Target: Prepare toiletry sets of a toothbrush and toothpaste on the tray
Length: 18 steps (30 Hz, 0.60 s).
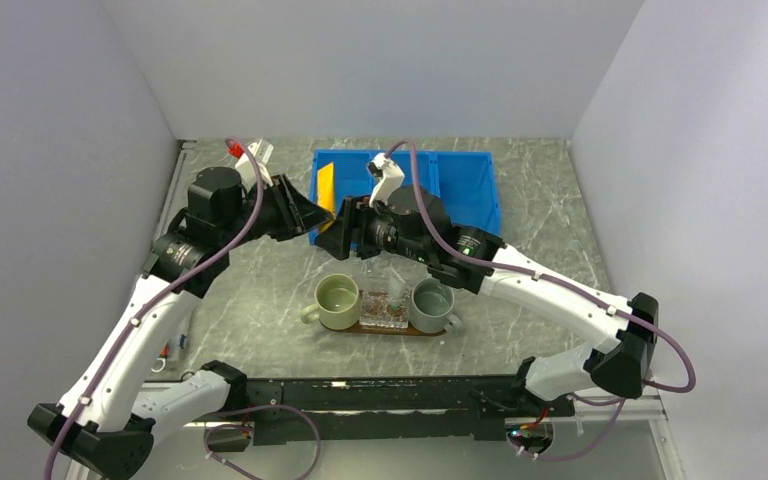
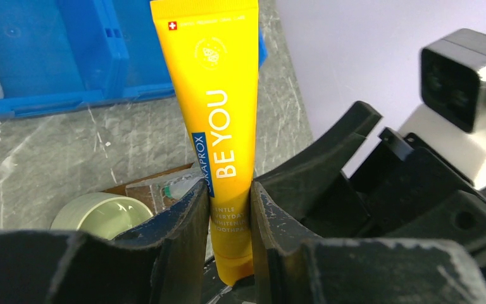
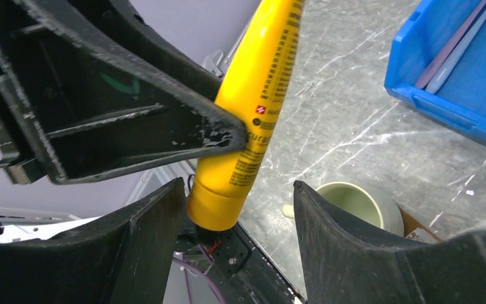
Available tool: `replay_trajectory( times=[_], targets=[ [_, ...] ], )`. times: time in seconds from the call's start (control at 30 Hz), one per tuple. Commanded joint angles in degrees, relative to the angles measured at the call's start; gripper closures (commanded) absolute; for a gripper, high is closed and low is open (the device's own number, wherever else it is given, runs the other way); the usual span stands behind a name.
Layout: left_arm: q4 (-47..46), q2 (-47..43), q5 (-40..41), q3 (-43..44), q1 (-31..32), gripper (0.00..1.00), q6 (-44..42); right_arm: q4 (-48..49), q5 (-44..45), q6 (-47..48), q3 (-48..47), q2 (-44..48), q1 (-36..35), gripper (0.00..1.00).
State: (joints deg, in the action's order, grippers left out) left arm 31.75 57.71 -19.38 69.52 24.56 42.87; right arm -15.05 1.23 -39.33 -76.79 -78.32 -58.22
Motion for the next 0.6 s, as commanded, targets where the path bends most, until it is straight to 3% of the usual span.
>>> replay_trajectory(
  times=[0.0, 0.57],
  targets=[
    [-5.12, -2.8, -2.97, -0.53, -0.39, 0.68, 1.97, 4.5, -0.92, -2.52, -2.17, -0.03, 0.12, 0.35],
    [-7.36, -5.41, -4.53, -3.98, -0.39, 0.69, 3.89, 7.07, -4.05, -5.1, -0.02, 0.15, 0.08, 0.55]
  ],
)
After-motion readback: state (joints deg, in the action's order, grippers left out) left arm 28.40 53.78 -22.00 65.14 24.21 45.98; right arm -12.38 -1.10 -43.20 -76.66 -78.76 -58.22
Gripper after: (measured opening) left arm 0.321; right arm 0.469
